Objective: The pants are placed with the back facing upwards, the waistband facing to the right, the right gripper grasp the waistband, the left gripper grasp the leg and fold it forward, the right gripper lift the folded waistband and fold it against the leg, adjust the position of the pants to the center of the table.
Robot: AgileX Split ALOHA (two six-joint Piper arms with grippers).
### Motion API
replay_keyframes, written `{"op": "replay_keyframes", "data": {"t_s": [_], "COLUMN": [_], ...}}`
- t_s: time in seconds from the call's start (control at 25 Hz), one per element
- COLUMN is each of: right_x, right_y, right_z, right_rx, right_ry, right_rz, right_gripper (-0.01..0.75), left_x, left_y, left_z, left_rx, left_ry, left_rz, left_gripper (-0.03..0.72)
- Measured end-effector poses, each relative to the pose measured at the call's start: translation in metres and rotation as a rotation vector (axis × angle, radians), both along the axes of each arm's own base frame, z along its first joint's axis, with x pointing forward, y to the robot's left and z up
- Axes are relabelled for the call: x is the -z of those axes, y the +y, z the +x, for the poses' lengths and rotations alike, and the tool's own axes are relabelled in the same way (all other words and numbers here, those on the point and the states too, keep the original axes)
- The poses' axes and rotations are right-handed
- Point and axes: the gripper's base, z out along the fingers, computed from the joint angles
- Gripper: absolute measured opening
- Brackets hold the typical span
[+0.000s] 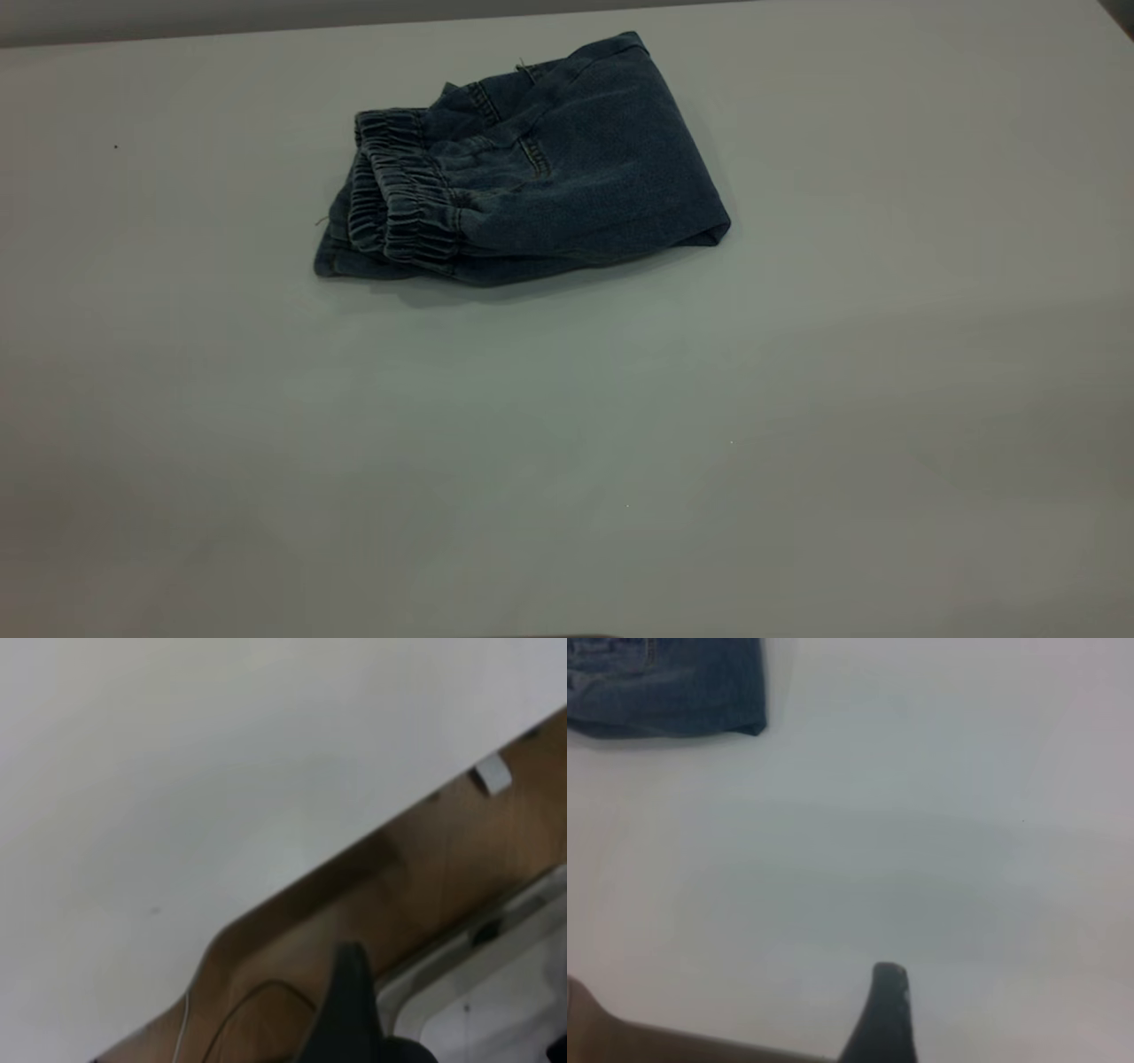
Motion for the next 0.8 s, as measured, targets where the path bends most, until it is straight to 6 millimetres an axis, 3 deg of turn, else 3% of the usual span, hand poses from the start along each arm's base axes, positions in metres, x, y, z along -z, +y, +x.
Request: {"op": "replay_keyframes", "data": {"t_s": [0.32,0.8], "right_x": [0.0001,-0.0006], "right_y": [0.0002,-0.0002], "right_z": [-0.0001,0.0005], "right_rx": [-0.001,-0.003], "right_ry": [0.001,-0.01], "right_rz": [0.002,-0.007], "right_gripper": [0.586,0.586], "left_x": [0.0035,0.0032], "left_y": [0.0061,0.0064], "left_z": [-0.0112,-0.0117], "left_rx": [-0.001,-0.001], "left_ry": [-0.08,-0.087], "left_rz": [-0.045,-0.048], "left_gripper": [0.561,0.561]}}
